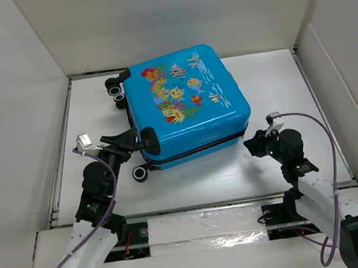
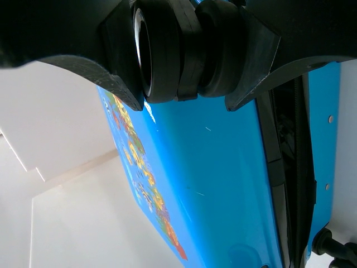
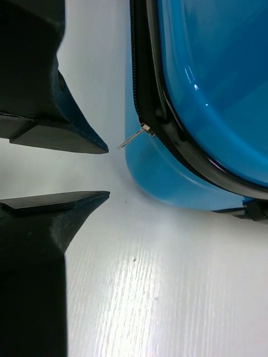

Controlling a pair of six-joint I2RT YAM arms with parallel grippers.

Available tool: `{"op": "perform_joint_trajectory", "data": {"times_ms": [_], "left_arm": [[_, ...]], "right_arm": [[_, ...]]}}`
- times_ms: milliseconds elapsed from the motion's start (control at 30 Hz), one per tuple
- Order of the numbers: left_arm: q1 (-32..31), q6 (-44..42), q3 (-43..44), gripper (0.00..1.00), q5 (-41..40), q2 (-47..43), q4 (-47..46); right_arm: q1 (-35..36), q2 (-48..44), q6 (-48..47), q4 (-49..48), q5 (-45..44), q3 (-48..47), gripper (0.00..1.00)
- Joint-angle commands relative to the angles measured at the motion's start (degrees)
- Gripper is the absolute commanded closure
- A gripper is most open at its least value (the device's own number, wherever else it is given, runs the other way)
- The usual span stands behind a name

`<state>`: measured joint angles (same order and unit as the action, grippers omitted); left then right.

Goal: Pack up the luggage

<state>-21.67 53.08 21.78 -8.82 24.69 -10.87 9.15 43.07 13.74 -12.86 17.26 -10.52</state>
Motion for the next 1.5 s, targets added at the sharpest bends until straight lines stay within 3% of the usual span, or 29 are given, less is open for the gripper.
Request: {"op": "perform_joint_trajectory", "data": {"times_ms": [0, 267, 733, 1000, 1167, 1300, 1400, 1467], "left_arm": [[1.37, -7.38, 0.98, 1.00, -4.98, -0.08, -4.33], [1.37, -7.55, 0.37, 1.00, -3.75, 0.63, -4.77], [1.37, -7.64, -0.69, 1.00, -2.87, 1.06, -4.86], [1.37, -7.64, -2.79, 1.00, -1.64, -0.43, -4.24], [1.37, -6.94, -7.88, 1.00, 3.71, 0.45, -7.14], [0.76, -5.09, -11.84, 1.00, 7.41, 2.55, -13.45], [-0.74, -5.18, -12.03, 1.00, 6.80, 3.96, -14.26], [-0.74, -5.79, -11.59, 1.00, 6.80, 3.62, -14.09]], "right_arm": [[1.92, 2.37, -3.37, -8.05, 0.77, -3.10, 0.60], [3.77, 8.51, -4.95, -15.17, 1.64, -3.54, 0.57], [10.80, 5.89, -8.03, -21.15, -10.48, -2.31, 0.58], [14.22, 10.72, -4.07, -29.59, -12.69, -1.52, 1.00], [26.07, 11.16, -1.62, -30.30, -20.75, -2.04, 1.00], [47.22, 17.03, 0.06, -21.63, -34.54, -10.00, 1.00], [53.33, 26.78, 0.59, -14.85, -43.07, -16.96, 1.00], [54.13, 29.26, 0.50, -11.31, -43.11, -21.11, 1.00]]}}
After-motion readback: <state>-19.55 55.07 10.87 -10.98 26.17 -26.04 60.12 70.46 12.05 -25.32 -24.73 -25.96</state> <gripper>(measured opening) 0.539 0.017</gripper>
